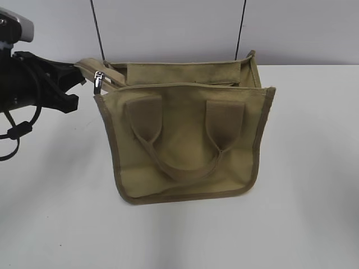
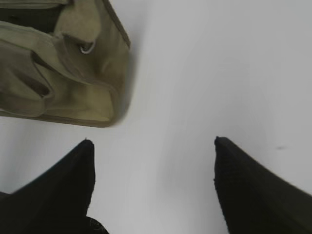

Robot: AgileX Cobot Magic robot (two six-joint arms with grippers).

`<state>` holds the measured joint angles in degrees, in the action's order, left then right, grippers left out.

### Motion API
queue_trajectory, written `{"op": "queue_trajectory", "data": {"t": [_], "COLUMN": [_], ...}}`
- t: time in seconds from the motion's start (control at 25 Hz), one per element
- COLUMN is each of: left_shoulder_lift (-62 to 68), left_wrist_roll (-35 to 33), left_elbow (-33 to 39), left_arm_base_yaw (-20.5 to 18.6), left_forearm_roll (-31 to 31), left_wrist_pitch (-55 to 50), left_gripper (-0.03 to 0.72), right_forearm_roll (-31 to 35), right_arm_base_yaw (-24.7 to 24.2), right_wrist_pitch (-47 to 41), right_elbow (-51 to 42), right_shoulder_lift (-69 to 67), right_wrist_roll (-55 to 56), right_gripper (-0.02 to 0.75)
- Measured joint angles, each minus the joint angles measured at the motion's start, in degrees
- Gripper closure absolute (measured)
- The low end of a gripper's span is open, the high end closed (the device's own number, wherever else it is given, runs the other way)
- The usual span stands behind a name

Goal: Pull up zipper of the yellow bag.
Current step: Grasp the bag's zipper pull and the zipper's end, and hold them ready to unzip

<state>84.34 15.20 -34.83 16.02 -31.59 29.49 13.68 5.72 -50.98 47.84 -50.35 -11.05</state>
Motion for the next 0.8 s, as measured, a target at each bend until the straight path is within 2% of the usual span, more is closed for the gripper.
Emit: {"op": "queue_trajectory", "data": {"t": [0.16,0.32,0.48,0.6,0.8], "left_shoulder_lift": [0.0,0.0,0.0,0.0,-1.23], "left_wrist_roll": [0.0,0.0,0.0,0.06,0.25], "left_elbow": [0.0,0.0,0.0,0.0,0.0], "left_arm_base_yaw": [0.0,0.0,0.0,0.0,0.0], "left_forearm_roll": [-0.05,-0.47,-1.38,-1.49,-1.56], "left_wrist_pitch": [-0.05,0.01,0.17,0.22,-0.24], "left_gripper": [0.692,0.692,0.692,0.692,0.692], "right_forearm_roll": [-3.94,-10.91,-12.04,-10.67,-3.39], "right_arm_base_yaw": [11.35,23.52,32.62,36.66,37.86], "right_wrist_pitch": [0.22,-0.07,-0.07,-0.45,-3.36], "right_elbow": [9.01,19.51,31.41,41.05,55.31], "right_shoulder_lift": [-10.35,-22.24,-34.48,-42.99,-56.04], "right_wrist_roll": [7.17,21.39,28.2,29.89,30.22], "right_gripper": [0.183,0.183,0.183,0.183,0.245]}}
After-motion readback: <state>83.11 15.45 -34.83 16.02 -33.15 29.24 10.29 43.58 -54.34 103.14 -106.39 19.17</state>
